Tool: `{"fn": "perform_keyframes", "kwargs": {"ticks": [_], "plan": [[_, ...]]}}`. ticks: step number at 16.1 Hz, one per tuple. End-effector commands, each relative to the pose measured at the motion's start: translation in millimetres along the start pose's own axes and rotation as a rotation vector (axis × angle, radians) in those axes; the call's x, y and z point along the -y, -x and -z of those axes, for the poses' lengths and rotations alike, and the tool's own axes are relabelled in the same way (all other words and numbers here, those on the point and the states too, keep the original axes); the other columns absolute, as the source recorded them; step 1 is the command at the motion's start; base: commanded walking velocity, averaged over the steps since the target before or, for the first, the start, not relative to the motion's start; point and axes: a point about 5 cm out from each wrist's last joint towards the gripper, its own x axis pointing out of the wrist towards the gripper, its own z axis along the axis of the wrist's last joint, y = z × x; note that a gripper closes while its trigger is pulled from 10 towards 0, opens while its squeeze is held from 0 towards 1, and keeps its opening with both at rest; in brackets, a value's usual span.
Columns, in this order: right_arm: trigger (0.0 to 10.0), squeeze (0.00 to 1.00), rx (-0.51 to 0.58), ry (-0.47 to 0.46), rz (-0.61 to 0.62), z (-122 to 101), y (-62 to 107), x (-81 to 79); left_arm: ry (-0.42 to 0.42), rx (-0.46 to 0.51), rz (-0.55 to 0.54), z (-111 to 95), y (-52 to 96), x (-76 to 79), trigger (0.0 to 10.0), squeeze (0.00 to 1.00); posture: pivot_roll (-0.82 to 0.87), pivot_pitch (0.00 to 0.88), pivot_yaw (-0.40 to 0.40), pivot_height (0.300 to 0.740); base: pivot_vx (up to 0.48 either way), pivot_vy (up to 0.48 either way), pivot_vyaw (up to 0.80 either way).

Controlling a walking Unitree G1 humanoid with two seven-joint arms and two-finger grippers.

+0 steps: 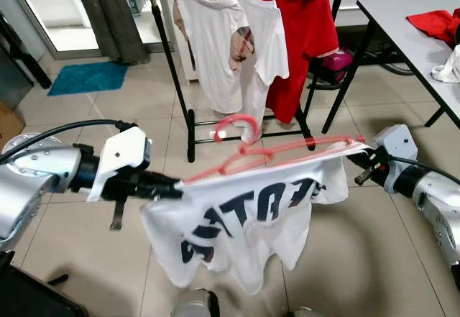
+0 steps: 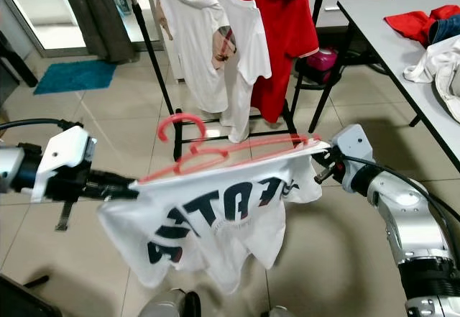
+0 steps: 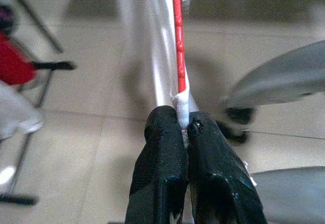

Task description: Hang hanger

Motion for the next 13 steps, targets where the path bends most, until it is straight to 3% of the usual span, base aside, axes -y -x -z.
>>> {"fn": "perform_keyframes", "kwargs": {"ticks": [1, 5, 6, 7, 13], "plan": [[0.0, 0.00, -0.087, 0.010, 0.228, 4.8, 28.1, 40.6, 0.068, -0.139, -0.102, 22.9, 11.8, -7.0, 0.0, 0.00, -0.01, 0.046, 0.082, 0.740, 0.000, 0.000, 0.00], [0.0, 0.00, -0.162, 0.213, 0.266, -3.6, 15.4, 38.3, 0.063, -0.181, -0.048, 27.2, -6.5, 1.5, 0.0, 0.00, -0.01, 0.043, 0.076, 0.740, 0.000, 0.000, 0.00], [0.0, 0.00, -0.162, 0.213, 0.266, -3.6, 15.4, 38.3, 0.063, -0.181, -0.048, 27.2, -6.5, 1.5, 0.0, 0.00, -0.01, 0.043, 0.076, 0.740, 0.000, 0.000, 0.00], [0.0, 0.00, -0.177, 0.266, 0.219, -10.6, 8.1, 32.6, 0.050, -0.198, 0.008, 26.4, -13.5, 5.7, 0.0, 0.00, -0.01, 0.042, 0.076, 0.740, 0.000, 0.000, 0.00], [0.0, 0.00, -0.244, 0.327, 0.069, -23.5, -8.0, 20.8, 0.039, -0.365, 0.036, 40.2, -29.6, -3.9, 0.0, 0.00, -0.01, 0.053, 0.077, 0.740, 0.000, 0.000, 0.00]]}}
